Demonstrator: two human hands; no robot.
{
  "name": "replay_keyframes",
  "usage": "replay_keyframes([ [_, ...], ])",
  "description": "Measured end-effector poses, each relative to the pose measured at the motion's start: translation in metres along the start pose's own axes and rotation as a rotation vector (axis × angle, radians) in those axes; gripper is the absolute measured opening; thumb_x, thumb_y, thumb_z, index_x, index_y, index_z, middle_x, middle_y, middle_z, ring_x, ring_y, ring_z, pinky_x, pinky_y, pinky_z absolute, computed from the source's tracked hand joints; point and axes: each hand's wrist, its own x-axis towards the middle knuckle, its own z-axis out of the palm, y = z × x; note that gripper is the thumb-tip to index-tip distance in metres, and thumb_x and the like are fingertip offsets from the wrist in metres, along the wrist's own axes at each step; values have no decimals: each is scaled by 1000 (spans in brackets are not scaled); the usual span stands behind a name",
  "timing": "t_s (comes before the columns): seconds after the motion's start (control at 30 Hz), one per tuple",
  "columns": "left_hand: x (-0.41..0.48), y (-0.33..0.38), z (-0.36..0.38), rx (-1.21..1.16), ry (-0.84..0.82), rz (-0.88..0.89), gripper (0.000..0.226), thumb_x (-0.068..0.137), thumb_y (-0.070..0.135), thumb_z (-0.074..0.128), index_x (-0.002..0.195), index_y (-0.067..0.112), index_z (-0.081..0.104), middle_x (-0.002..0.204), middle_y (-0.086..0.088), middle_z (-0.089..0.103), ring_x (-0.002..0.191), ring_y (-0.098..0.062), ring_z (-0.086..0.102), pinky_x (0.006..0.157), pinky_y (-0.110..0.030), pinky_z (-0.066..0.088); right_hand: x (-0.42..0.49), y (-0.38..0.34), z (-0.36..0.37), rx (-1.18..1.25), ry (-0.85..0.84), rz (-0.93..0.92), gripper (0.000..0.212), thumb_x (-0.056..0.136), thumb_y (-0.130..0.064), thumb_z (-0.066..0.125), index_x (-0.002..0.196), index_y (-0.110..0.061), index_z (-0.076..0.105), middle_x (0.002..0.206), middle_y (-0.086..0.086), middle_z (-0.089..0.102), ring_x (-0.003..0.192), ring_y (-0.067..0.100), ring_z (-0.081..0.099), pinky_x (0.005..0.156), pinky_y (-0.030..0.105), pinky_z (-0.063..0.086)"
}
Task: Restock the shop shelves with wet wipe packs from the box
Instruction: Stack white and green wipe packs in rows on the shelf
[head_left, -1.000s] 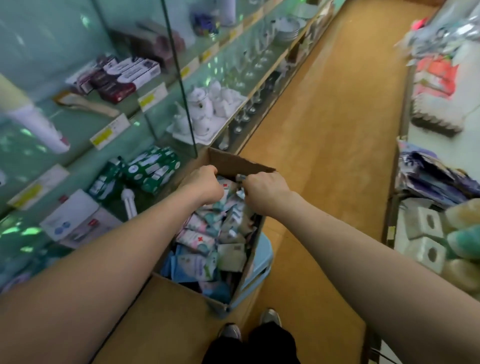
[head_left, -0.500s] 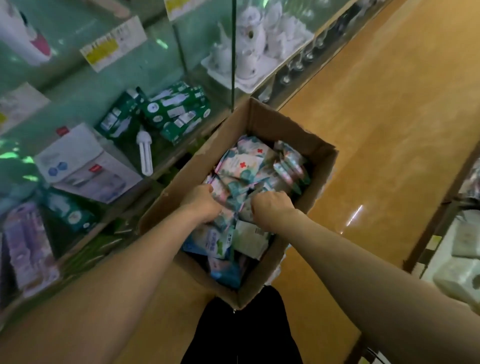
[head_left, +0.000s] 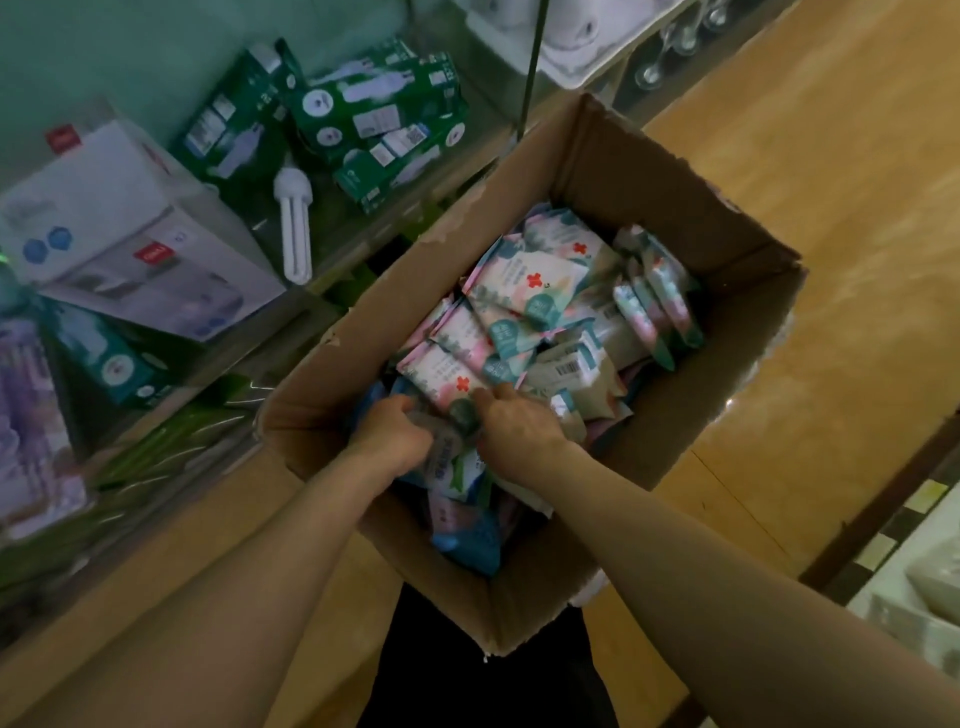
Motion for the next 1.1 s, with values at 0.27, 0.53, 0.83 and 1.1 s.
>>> replay_keyframes([
  [0.27, 12, -4, 4, -184, 64, 9, 40, 92, 14, 55, 132, 15, 52, 125, -11, 57, 111, -29, 57, 95, -40, 49, 36, -25, 9, -90, 41, 101, 55, 94, -27, 55, 136, 0, 30, 135, 23, 39, 123, 36, 43, 93, 41, 43],
  [0.53, 10, 2, 4, -562, -177, -82, 50, 80, 64, 59, 109, 24, 64, 107, -3, 65, 100, -24, 62, 86, -40, 53, 5, -22, -26, -155, 148, -42, 30, 98, -8, 44, 129, -10, 48, 129, 8, 56, 116, 23, 57, 87, 31, 46],
  [0.83, 16, -4, -1, -1003, -131, -235, 27, 95, 20, 53, 122, 17, 55, 101, -12, 63, 89, -29, 61, 66, -41, 52, 9, -28, -30, 76, 117, -176, 32, 98, -18, 42, 124, -3, 53, 126, 17, 53, 115, 31, 51, 88, 36, 45],
  [1.1, 33, -6, 7, -912, -57, -190, 39, 94, 18, 55, 133, 12, 52, 112, -16, 62, 98, -33, 61, 88, -51, 52, 65, -17, -13, -336, 196, 93, 56, 99, -14, 39, 147, 4, 15, 152, 21, 19, 133, 31, 27, 94, 40, 40],
])
